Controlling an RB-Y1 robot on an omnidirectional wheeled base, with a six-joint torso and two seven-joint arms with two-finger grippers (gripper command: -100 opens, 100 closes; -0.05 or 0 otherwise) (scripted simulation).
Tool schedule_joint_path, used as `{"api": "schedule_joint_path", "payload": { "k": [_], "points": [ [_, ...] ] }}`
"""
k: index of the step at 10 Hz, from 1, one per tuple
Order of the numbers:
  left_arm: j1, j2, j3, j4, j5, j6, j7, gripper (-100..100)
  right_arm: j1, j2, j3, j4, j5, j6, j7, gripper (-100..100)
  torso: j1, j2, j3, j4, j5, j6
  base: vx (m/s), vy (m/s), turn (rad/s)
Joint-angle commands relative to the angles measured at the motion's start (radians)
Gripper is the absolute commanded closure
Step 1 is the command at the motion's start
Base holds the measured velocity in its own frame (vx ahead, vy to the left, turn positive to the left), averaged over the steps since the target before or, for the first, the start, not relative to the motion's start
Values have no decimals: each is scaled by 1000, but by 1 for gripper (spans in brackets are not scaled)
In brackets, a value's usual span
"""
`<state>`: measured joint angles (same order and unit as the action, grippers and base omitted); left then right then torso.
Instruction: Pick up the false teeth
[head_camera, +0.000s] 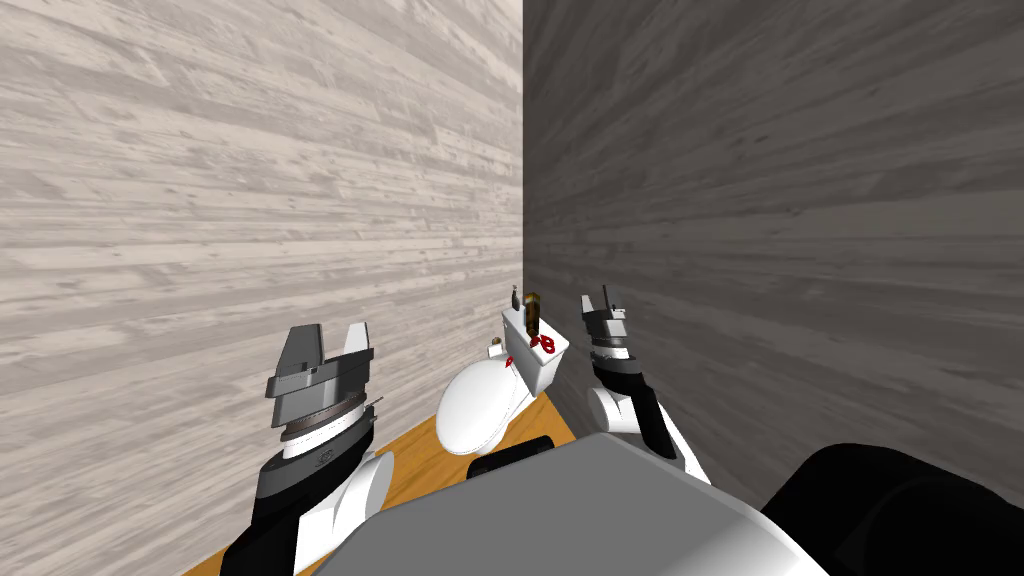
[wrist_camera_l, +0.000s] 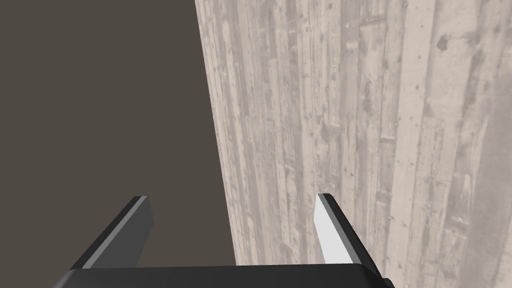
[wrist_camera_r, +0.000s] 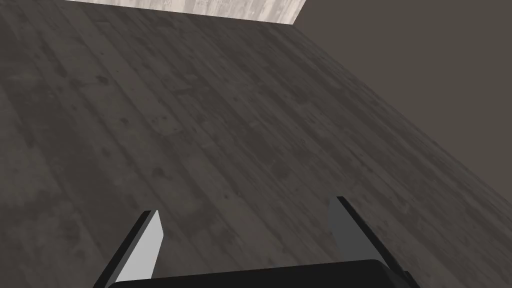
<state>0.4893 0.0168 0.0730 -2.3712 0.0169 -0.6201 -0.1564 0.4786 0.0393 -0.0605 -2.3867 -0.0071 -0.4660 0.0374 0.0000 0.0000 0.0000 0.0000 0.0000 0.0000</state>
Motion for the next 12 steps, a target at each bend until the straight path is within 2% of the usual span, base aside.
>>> {"api": "schedule_joint_path", "payload": {
  "k": [1, 3, 4, 7, 8, 10, 11, 12],
  "points": [
    [0, 0, 0, 0, 0, 0, 0, 0, -5, -48, 1, 13, 8, 0, 11, -100, 0, 0, 0, 0, 0, 0, -5, 9, 18],
    [0, 0, 0, 0, 0, 0, 0, 0, -17, -110, 2, 42, 26, 1, 36, -100, 1, 1, 0, 0, 0, 0, -15, 20, 21],
    [0, 0, 0, 0, 0, 0, 0, 0, -17, -121, 2, 42, 26, 1, 36, -100, 1, 1, 0, 0, 0, 0, -13, 17, 7],
    [0, 0, 0, 0, 0, 0, 0, 0, -47, -220, 5, 108, 68, 3, 97, -100, 1, 1, 1, 0, 0, 0, -24, 25, 28],
    [0, 0, 0, 0, 0, 0, 0, 0, -47, -235, 5, 108, 68, 3, 97, -100, 2, 2, 1, 0, 0, 0, -26, 29, 6],
    [0, 0, 0, 0, 0, 0, 0, 0, -73, -302, 6, 162, 104, 3, 149, -100, 2, 1, 1, 0, 0, 0, -25, 34, 27],
    [0, 0, 0, 0, 0, 0, 0, 0, -73, -313, 6, 162, 104, 3, 149, -100, 2, 2, 1, 0, 0, 0, -25, 28, 11],
    [0, 0, 0, 0, 0, 0, 0, 0, -87, -351, 7, 191, 124, 4, 179, -100, 2, 2, 1, 0, 0, 0, -24, 27, 24]
  ]
}}
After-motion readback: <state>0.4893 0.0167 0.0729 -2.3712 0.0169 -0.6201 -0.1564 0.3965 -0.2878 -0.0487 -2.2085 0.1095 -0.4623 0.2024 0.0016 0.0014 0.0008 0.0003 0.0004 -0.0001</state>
